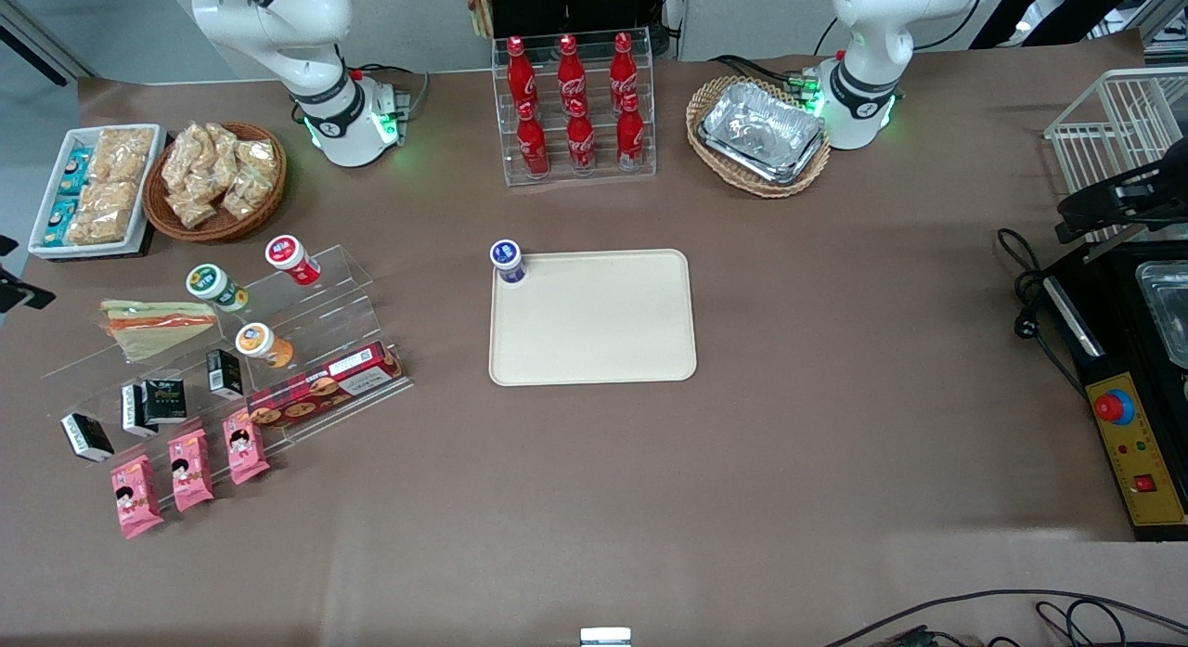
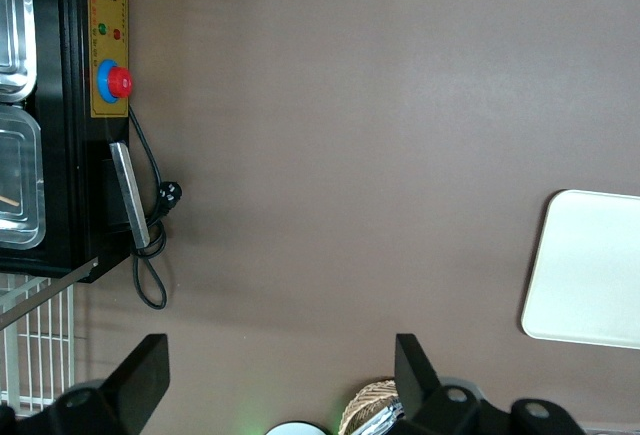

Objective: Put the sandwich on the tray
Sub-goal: 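Move the right gripper over the snack rack toward the wrapped sandwich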

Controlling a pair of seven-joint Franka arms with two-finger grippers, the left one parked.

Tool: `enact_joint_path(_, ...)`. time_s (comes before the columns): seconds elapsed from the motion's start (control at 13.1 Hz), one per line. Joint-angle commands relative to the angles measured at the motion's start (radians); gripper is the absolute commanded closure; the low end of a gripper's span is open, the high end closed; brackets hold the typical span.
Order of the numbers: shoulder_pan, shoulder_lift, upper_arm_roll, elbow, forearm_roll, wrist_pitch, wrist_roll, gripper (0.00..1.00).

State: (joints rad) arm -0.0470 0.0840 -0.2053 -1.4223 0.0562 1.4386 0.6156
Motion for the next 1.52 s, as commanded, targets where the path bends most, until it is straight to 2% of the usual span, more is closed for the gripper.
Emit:
enact_joint_path(0.0, -0.04, 0.019, -0.005, -0.017, -0.022, 0.008, 0.029, 0.0)
enact_joint_path(0.3, -0.045, 0.014, -0.017, -0.098, -0.061, 0.075, 0.03, 0.0)
enact_joint_path(1.07, -0.051, -0.09, -0.028, -0.457, -0.065, 0.324, 0.093, 0.0)
enact_joint_path(1.45, -0.065, -0.086, -0.029, -0.533, -0.076, 0.397, 0.093, 0.0)
